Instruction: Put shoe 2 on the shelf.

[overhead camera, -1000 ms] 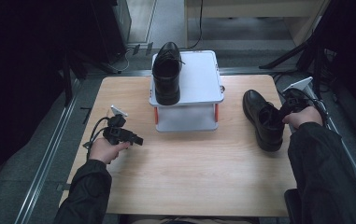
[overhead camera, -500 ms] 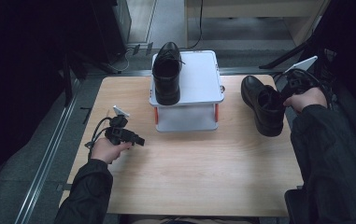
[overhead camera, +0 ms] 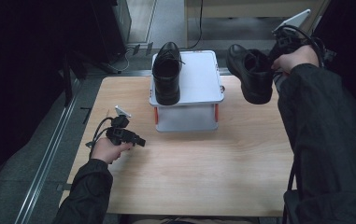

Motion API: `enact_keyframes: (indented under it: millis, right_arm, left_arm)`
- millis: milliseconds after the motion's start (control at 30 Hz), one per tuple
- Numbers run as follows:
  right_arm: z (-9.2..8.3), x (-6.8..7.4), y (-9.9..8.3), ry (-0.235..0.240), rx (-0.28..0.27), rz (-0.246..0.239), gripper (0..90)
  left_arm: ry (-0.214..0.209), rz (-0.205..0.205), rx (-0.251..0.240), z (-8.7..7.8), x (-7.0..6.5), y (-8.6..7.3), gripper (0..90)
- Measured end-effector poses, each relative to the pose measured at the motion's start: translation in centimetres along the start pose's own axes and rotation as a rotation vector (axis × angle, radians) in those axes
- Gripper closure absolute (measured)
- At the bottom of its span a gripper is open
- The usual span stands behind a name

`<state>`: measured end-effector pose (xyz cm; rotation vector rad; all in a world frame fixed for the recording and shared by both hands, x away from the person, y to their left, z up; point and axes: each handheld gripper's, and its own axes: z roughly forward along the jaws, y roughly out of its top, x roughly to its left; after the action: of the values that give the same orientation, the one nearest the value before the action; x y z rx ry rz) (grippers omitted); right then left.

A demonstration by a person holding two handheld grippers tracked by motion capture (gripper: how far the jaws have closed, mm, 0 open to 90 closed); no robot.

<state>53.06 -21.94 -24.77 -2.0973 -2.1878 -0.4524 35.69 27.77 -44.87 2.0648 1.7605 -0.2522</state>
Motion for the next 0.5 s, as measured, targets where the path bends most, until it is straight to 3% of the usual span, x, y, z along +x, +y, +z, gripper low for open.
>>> enact_keyframes:
  millis: [167, 300, 367, 500]
  right_arm:
    - [0.1, 3.3, 1.4, 0.004, -0.022, -0.02, 85.2]
    - [0.9, 5.7, 2.1, 0.005, -0.009, -0.038, 85.2]
    - [1.2, 7.2, 2.4, -0.018, -0.019, -0.07, 85.1]
    - [2.1, 9.6, 2.8, -0.016, -0.025, -0.099, 85.2]
  left_arm:
    - [-0.009, 0.01, 0.0, -0.1, 0.3, 0.0, 45.1]
    - [-0.019, 0.0, -0.004, -0.1, 0.3, 0.0, 45.1]
    - [-0.02, -0.001, -0.005, 0.0, 0.3, 0.1, 45.1]
    - [-0.018, 0.011, 0.0, 0.1, 0.3, 0.3, 45.2]
